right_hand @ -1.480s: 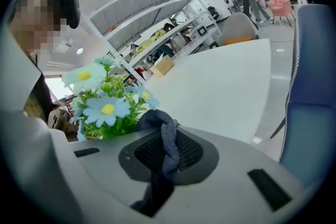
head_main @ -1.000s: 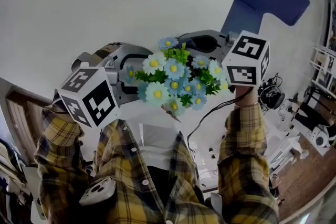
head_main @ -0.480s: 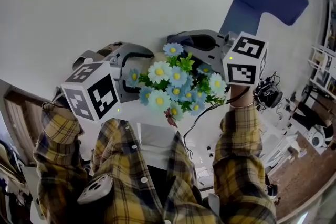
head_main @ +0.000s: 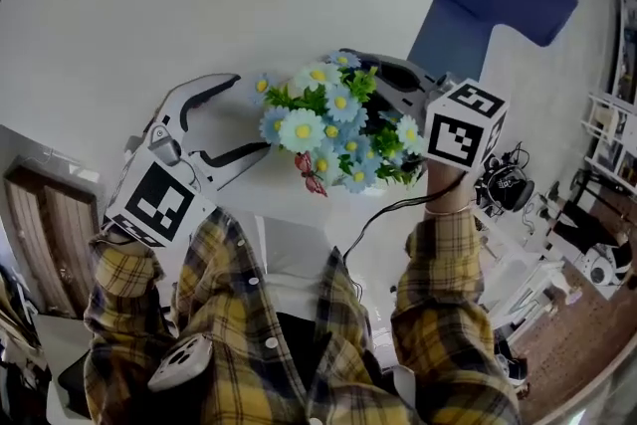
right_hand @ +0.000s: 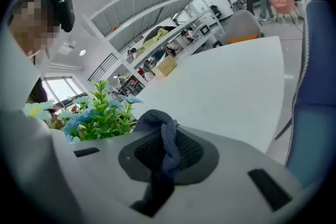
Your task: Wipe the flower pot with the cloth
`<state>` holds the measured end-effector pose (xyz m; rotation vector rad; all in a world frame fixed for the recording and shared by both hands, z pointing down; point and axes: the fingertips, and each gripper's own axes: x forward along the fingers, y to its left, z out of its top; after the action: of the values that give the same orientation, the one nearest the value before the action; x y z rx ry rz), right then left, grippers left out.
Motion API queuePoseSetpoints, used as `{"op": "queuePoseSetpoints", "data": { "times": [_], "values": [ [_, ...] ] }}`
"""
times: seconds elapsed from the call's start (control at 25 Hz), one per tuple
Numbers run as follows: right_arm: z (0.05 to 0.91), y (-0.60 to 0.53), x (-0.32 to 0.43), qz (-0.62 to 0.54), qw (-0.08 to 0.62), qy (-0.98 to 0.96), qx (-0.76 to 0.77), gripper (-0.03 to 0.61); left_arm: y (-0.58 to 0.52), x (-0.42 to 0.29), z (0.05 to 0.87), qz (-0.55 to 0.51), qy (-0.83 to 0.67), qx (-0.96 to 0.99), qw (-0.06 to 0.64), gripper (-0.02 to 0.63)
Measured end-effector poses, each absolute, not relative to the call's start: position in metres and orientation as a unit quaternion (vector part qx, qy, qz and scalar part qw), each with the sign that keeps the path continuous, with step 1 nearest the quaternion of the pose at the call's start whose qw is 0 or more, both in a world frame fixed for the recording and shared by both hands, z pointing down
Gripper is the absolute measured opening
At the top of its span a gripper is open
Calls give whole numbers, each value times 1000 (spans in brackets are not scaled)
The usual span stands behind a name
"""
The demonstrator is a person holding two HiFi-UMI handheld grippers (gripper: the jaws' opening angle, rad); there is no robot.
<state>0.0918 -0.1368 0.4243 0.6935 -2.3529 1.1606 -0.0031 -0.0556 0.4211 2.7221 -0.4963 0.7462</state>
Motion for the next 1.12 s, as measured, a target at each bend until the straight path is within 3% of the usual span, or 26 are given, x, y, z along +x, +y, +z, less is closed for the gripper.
{"op": "queuePoseSetpoints", "data": {
  "times": [0.28,0.72,1.12],
  "values": [
    [450,-139,113,440,192,-803,354,17,-46,-5,440,214,-252,912,243,360],
    [430,-55,119,495,94,-738,449,17,22,21,420,209,-332,897,205,360],
    [434,-44,111,515,91,-724,450,17,10,30,420,213,-324,900,201,373]
  ]
}}
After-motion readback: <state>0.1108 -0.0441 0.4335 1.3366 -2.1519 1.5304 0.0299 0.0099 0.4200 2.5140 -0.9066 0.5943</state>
